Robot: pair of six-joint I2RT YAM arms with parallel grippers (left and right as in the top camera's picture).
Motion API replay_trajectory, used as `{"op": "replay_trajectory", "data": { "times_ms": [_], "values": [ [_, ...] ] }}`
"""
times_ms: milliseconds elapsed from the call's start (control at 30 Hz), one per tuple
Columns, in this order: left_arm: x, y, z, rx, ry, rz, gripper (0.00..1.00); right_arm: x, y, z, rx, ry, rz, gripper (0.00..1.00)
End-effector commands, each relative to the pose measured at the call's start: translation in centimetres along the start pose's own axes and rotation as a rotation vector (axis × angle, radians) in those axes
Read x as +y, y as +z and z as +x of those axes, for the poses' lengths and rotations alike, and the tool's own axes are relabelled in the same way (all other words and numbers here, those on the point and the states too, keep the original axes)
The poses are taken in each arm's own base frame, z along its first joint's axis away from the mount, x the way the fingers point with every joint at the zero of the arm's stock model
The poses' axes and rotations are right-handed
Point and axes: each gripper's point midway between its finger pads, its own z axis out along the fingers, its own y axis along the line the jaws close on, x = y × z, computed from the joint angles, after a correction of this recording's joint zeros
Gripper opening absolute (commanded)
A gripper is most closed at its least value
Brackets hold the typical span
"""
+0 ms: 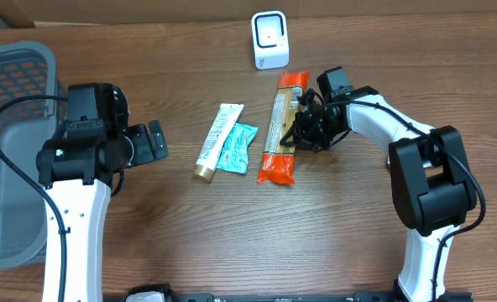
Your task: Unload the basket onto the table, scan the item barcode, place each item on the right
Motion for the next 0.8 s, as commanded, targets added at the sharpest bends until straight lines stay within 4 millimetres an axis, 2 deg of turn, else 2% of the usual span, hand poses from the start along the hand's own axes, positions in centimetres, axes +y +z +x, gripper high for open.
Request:
{"op": "replay_trajectory", "data": {
  "times_ms": [0, 167, 333, 500, 667, 767],
  "values": [
    [0.1, -0.1, 0.0, -0.003, 0.014, 0.002, 1.00, -0.1, 0.2, 0.2, 0.018, -0.020, -0.045, 0.04],
    [0.1, -0.1, 0.0, -0.003, 0.014, 0.002, 1.00, 1.9, -2.0, 0.2, -0.018, -0.136, -0.062, 0.04],
    [0.1, -0.1, 0.0, -0.003, 0.014, 0.002, 1.00, 4.4, -5.9, 0.5, -0.118, -0.295, 0.029, 0.04],
    [0.1, -0.1, 0.0, -0.003, 0.014, 0.002, 1.00, 8.0, -8.2, 2.8, -0.142, -0.514, 0.046, 0.04],
    [0.1, -0.1, 0.0, -0.003, 0.014, 0.002, 1.00, 10.4, -9.1, 5.4, -0.120, -0.687, 0.041, 0.04],
    [0.1, -0.1, 0.0, -0.003, 0.014, 0.002, 1.00, 11.5, -9.4, 6.5, -0.115, -0.728, 0.023, 0.04]
  ]
}}
